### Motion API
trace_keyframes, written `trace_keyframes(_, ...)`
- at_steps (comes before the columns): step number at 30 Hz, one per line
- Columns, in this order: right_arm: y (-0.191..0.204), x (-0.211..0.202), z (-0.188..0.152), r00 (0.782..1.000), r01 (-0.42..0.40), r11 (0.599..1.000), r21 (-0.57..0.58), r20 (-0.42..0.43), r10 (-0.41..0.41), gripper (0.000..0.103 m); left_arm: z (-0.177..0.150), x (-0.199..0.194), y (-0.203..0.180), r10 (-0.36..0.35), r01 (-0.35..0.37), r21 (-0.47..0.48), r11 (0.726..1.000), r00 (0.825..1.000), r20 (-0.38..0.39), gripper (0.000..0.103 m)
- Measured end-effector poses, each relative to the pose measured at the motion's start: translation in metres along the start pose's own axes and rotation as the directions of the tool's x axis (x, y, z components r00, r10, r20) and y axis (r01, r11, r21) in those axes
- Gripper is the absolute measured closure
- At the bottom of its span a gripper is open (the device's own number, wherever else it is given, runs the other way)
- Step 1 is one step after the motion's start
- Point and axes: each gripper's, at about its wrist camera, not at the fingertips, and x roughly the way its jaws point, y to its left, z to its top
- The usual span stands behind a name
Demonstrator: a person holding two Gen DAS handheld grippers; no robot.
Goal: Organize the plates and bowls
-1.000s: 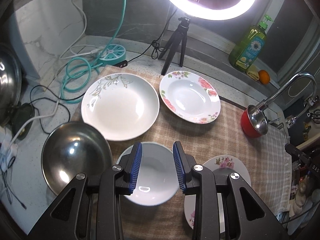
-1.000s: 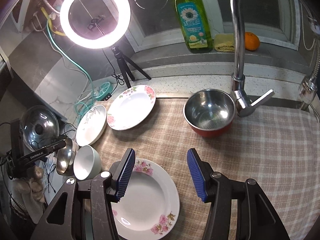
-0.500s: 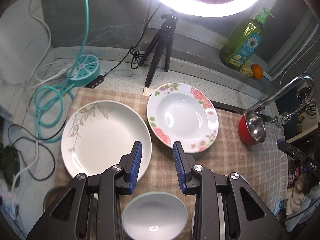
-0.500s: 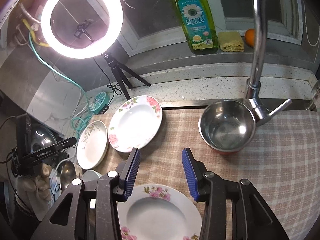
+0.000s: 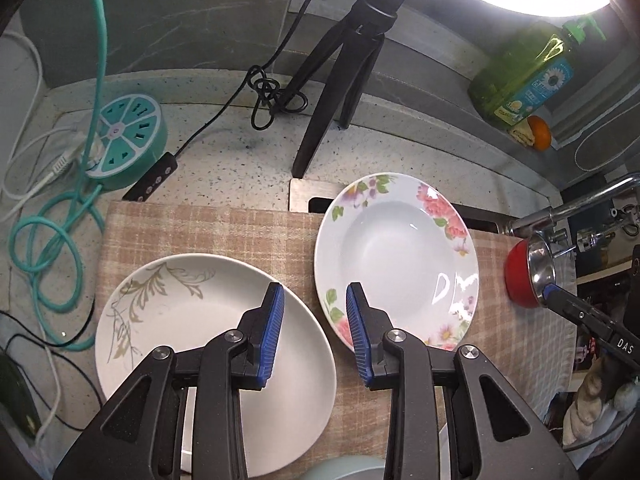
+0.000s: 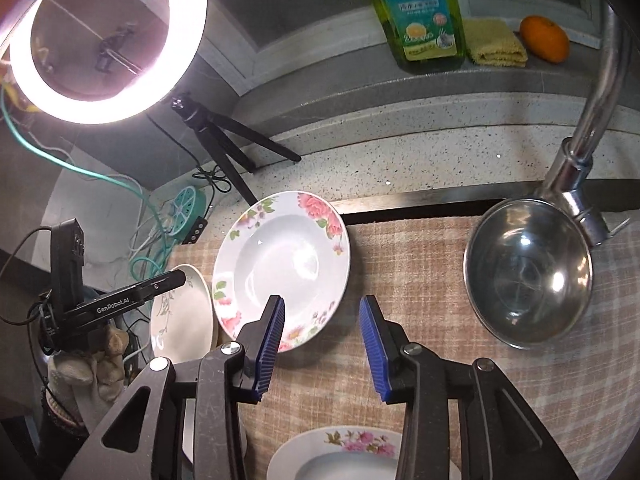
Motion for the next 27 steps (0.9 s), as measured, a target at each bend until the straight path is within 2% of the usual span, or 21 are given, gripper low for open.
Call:
trace_keyframes(13, -0.008, 0.058, 0.029, 0.996, 0.05, 0.997, 0.067, -0.077, -0.045, 0.079, 0.024, 0.03, 0.004, -0.025, 0.027, 0.039, 0.999, 0.998, -0.055, 0.073)
trace_keyframes(27, -0.015, 0.08, 0.036, 0.992, 0.077, 0.993, 0.093, -0.109, -0.067, 0.083, 0.032, 0.051, 0.003, -0.054, 0.059, 0.043, 0.997, 0.994, -0.098, 0.082)
